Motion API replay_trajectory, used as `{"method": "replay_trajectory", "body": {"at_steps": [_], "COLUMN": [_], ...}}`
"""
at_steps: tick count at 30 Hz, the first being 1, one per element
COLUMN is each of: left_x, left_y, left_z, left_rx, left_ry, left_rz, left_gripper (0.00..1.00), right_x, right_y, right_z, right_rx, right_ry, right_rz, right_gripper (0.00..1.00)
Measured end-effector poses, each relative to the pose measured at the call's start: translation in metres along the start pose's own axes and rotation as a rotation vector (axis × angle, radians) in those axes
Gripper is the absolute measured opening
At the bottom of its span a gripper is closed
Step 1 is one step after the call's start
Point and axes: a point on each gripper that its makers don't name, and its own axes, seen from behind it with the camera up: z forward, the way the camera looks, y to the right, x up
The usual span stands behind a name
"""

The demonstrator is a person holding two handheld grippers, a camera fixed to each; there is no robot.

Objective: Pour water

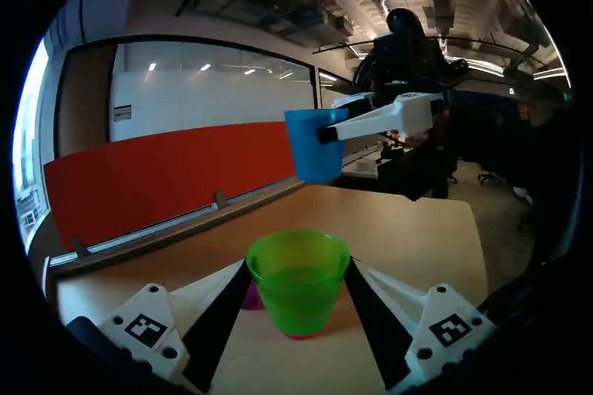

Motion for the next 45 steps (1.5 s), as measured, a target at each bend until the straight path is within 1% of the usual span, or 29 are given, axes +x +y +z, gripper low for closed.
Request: {"method": "replay_trajectory", "body": {"at_steps": [5,11,17,27,35,45], "left_x": [-0.007,-0.015,-0.027,-0.047,-0.063,-0.089], "left_y": [-0.001,-0.007,-0.005,-0.005,-0.007,-0.009], "left_z": [0.0,0.003,0.007,0.015,0.019,0.022], "left_rx": [0.0,0.0,-0.01,-0.021,-0.027,-0.043], "left_ry": [-0.033,-0.066,-0.11,-0.181,-0.226,-0.303], "left_rz": [0.005,-0.001,0.008,0.03,0.038,0.059], "left_gripper": [0.87,0.87,0.87,0.87,0.87,0.87], "right_x": [-0.015,-0.026,-0.04,-0.072,-0.098,-0.138], "right_y": [0.0,0.003,0.006,0.007,0.008,0.01], "right_z": [-0.006,-0.014,-0.018,-0.019,-0.015,-0.01], "right_rx": [0.006,0.006,0.009,0.033,0.055,0.075], "right_ry": [-0.028,-0.043,-0.064,-0.102,-0.145,-0.215], "right_rz": [-0.002,0.001,-0.003,0.008,-0.011,-0.033], "right_gripper": [0.9,0.9,0.9,0.9,0.9,0.9]}}
